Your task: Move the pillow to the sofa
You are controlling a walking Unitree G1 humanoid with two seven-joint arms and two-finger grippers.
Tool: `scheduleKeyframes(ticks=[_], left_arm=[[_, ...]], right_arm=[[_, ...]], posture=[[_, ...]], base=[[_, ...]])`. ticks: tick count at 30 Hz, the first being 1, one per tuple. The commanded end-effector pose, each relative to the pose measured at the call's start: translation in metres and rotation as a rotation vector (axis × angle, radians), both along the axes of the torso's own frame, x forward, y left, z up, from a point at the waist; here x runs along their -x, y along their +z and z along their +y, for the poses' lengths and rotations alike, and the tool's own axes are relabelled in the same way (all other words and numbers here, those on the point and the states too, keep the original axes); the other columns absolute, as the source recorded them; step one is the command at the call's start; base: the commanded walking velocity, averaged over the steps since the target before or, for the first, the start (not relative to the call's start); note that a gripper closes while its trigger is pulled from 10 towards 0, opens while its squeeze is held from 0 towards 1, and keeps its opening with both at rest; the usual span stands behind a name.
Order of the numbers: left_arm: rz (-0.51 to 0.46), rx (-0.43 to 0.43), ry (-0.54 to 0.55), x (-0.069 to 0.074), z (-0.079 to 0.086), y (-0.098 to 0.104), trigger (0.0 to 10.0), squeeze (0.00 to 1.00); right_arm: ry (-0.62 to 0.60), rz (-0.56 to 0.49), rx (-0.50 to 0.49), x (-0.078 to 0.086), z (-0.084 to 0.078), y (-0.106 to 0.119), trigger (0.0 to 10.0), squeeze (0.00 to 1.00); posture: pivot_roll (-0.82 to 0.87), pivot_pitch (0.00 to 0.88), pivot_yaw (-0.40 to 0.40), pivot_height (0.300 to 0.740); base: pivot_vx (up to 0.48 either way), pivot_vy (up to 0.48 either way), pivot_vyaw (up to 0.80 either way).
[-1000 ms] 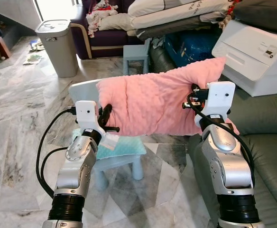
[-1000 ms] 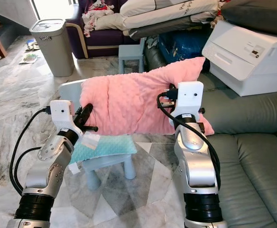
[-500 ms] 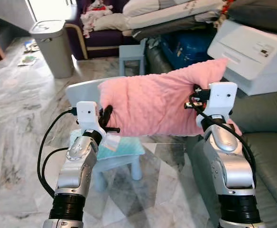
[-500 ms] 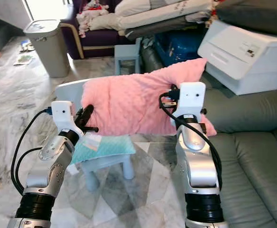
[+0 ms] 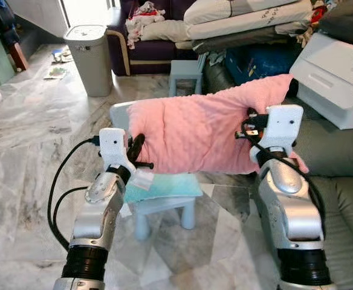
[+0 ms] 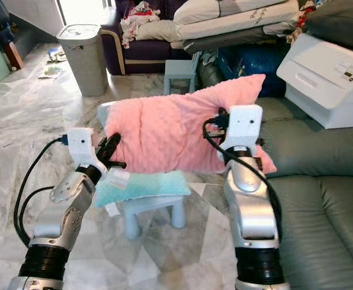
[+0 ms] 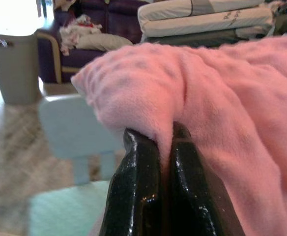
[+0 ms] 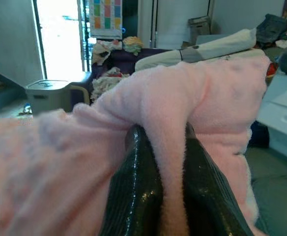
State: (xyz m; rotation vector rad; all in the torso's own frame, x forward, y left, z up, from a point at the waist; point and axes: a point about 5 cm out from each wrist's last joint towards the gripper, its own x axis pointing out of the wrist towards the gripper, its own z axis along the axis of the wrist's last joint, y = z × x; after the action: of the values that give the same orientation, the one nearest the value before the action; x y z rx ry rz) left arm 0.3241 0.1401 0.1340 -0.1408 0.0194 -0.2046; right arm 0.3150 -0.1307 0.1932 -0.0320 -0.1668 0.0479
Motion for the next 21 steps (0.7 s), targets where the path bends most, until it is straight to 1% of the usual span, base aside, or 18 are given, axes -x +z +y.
scheduleKeyframes(ticks=[1,16,18,21], left_arm=[[-0.024,-0.005,-0.021,-0.0020,-0.0072,0.0056,10.0,0.00],[-0.025,-0.018,-0.021,-0.0025,-0.0069,0.0049,10.0,0.00],[-0.045,-0.043,-0.022,-0.0028,-0.0068,0.0070,10.0,0.00],[-0.046,-0.038,-0.027,-0.0036,-0.0077,0.0076,10.0,0.00]], right_arm=[[-0.031,-0.058,0.001,0.0015,-0.0084,0.0125,10.0,0.00],[-0.032,-0.058,-0.001,0.0005,-0.0078,0.0122,10.0,0.00],[-0.032,-0.059,0.001,0.0002,-0.0080,0.0126,10.0,0.00],[-0.036,-0.060,0.000,0.0000,-0.0086,0.0127,10.0,0.00]], posture=[[-0.18,0.000,0.033,0.740],[-0.18,0.000,0.034,0.740],[-0.18,0.000,0.035,0.740],[-0.18,0.000,0.036,0.740]], base=[[0.000,0.480,0.00],[0.000,0.480,0.00],[0.000,0.000,0.00],[0.000,0.000,0.00]])
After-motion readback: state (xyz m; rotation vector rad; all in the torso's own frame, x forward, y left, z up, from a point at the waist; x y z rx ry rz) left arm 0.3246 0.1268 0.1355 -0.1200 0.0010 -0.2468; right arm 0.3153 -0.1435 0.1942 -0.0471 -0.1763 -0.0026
